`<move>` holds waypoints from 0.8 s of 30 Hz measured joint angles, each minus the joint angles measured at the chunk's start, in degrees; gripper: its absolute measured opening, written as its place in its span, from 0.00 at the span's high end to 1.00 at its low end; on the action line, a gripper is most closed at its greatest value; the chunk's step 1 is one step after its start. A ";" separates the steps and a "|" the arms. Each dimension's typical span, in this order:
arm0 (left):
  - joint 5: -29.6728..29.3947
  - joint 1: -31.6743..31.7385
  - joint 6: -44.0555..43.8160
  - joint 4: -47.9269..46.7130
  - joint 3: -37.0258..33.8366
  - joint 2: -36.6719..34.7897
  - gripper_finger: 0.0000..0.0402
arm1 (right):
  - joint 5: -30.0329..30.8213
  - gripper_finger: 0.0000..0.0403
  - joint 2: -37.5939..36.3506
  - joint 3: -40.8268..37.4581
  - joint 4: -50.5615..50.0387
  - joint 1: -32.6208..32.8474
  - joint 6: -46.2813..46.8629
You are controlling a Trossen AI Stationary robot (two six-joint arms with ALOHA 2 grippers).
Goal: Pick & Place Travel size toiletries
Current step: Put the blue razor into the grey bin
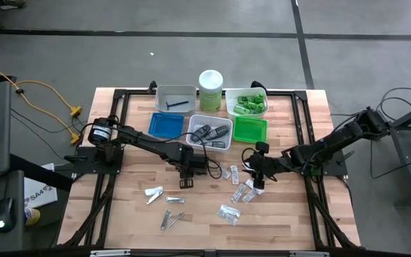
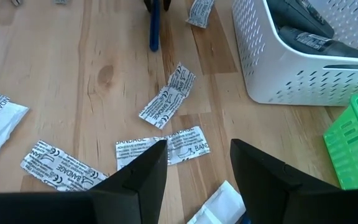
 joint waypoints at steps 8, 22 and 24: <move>1.72 0.11 0.94 -0.42 -0.01 0.11 0.94 | 0.00 0.58 0.00 0.00 0.04 0.00 0.00; -2.20 0.97 6.08 -26.66 15.48 -2.43 0.94 | 0.00 0.58 0.00 0.00 -0.10 0.00 0.00; -6.16 1.95 6.49 -30.65 18.32 -3.38 0.94 | 0.00 0.58 0.00 0.00 -0.09 0.00 0.00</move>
